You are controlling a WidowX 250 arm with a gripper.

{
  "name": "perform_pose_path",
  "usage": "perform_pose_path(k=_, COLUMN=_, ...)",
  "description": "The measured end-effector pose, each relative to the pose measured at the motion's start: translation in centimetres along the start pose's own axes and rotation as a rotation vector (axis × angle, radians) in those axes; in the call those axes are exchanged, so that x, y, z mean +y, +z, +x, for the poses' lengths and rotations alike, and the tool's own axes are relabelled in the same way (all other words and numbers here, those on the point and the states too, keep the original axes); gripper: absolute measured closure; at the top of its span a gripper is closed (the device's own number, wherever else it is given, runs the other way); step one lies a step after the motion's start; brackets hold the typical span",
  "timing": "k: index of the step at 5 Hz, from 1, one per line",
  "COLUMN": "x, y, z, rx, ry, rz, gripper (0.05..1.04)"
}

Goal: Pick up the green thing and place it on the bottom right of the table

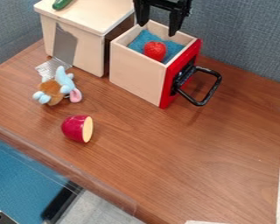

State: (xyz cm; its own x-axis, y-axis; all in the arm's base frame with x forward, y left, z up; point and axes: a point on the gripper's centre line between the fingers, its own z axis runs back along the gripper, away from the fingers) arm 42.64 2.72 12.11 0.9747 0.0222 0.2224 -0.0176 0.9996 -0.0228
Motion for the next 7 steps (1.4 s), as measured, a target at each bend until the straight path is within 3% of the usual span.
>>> perform_pose_path(k=1, x=0.0, y=-1.5, z=-0.5, rx=0.043, ry=0.003, rz=-0.005, gripper=0.082)
perform_pose_path(k=2, x=2.5, y=-0.9, z=-0.3, rx=0.056, ry=0.045, rz=-0.02, gripper=0.082)
perform_pose_path(k=3, x=7.5, y=1.0, z=-0.1, rx=0.034, ry=0.139, rz=-0.006, gripper=0.082)
perform_pose_path(k=5, x=13.5, y=2.6, z=-1.6, rx=0.019, ry=0.202, rz=0.003, gripper=0.082)
perform_pose_path(k=6, x=16.6, y=3.6, z=-3.0, rx=0.027, ry=0.241, rz=0.042, gripper=0.082)
perform_pose_path(k=7, x=17.6, y=5.1, z=-2.3, rx=-0.001, ry=0.259, rz=0.083, gripper=0.082)
